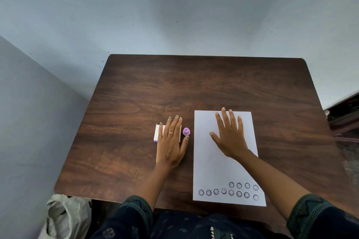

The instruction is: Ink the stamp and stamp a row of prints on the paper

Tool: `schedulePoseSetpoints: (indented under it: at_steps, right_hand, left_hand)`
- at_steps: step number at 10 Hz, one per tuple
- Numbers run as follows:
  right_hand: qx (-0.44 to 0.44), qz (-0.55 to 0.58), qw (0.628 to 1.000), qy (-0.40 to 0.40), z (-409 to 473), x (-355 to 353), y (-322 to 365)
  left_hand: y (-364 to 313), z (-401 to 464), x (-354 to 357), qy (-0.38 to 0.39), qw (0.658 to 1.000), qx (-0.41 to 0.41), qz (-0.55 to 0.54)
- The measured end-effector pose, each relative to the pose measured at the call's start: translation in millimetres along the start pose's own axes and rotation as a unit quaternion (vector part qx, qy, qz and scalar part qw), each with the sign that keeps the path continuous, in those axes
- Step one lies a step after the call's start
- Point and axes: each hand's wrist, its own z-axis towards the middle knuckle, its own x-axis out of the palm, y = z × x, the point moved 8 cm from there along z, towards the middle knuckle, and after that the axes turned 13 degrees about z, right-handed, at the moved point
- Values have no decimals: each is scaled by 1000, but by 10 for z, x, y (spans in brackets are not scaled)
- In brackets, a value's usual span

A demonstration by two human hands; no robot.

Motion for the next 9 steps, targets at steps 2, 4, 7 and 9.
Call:
schedulePoseSetpoints:
  at_steps: [2,4,7,9]
  right_hand:
    - [7,-13,999,-43,-3,-176,107]
    - [-4,1,999,-53,-33,-273,158]
    - [-19,-17,997,-77,45,-535,129]
    - [-95,-57,985,-130,426,-1108,344]
  left_hand:
    - [-230,247,-110,-12,999,17,44]
    - [-453,280,-119,-16,993,48,104]
    - [-564,408,-244,-19,988,52,145]
    - [-774,881,-728,-81,968,136,194]
